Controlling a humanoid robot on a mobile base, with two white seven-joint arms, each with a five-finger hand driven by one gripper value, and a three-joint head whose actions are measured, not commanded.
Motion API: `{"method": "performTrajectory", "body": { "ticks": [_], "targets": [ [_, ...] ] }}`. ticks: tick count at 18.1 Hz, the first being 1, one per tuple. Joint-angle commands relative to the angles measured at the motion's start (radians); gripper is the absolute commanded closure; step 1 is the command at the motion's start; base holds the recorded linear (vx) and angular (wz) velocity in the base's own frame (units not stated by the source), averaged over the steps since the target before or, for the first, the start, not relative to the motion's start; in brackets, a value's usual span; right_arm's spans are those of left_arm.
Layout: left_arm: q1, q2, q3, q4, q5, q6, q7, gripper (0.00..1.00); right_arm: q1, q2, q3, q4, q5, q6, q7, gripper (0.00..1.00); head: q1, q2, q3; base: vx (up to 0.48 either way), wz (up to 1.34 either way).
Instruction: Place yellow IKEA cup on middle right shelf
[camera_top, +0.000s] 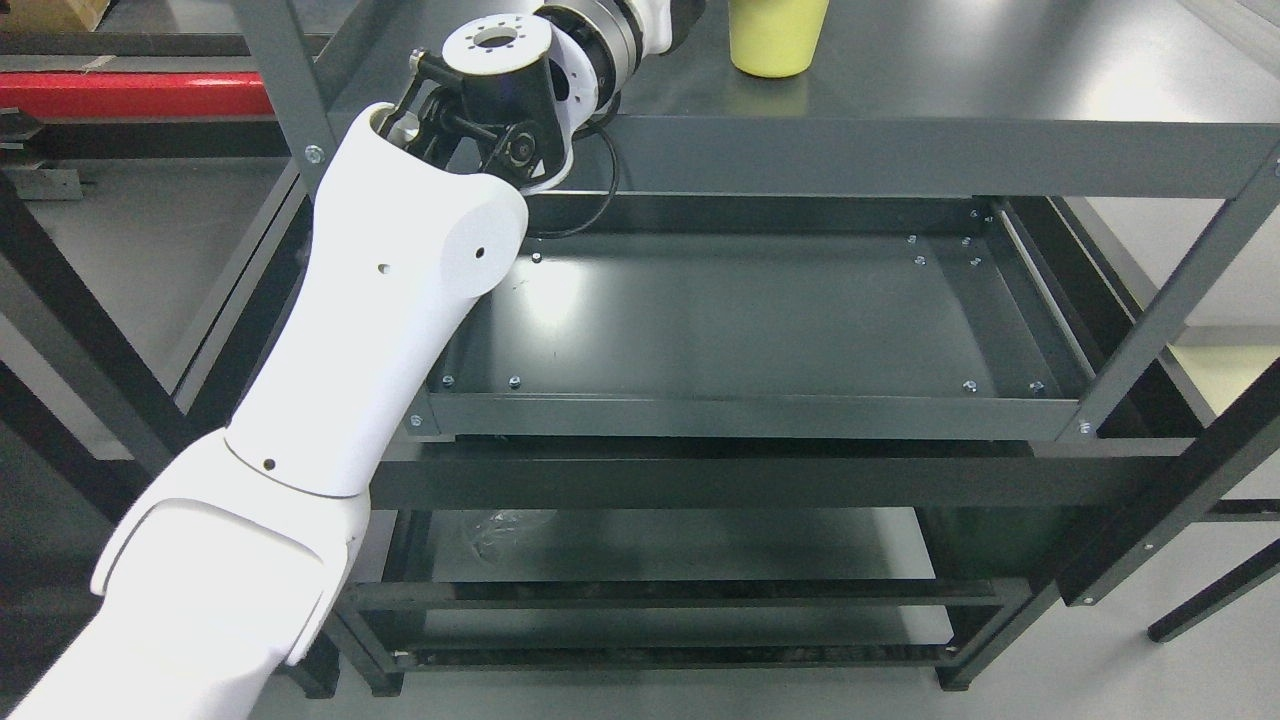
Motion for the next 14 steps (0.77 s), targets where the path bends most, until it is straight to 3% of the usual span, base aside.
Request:
{"method": "performTrajectory", "body": {
  "ticks": [1, 5, 10, 14],
  "targets": [
    [-0.005, 0.018, 0.094, -0.091, -0.001, 0.001, 0.000, 0.01, 0.014, -0.017, 0.017, 0.000, -0.025, -0.001, 0.000, 0.01, 0.0000, 0.000, 0.000, 0.000, 0.00],
    [-0.007, 0.018, 0.145, -0.135, 0.016, 0.008, -0.012, 0.01, 0.014, -0.017, 0.017, 0.000, -0.025, -0.001, 0.000, 0.01, 0.0000, 0.000, 0.000, 0.000, 0.00],
    [-0.010, 0.018, 0.148, -0.252, 0.174, 0.091, -0.086, 0.02, 0.014, -0.017, 0.017, 0.000, -0.025, -0.001, 0.000, 0.01, 0.0000, 0.000, 0.000, 0.000, 0.00],
    [-0.008, 0.018, 0.162, -0.272, 0.229, 0.134, -0.274, 0.02, 0.014, -0.017, 0.017, 0.000, -0.025, -0.001, 0.000, 0.01, 0.0000, 0.000, 0.000, 0.000, 0.00]
  ]
}}
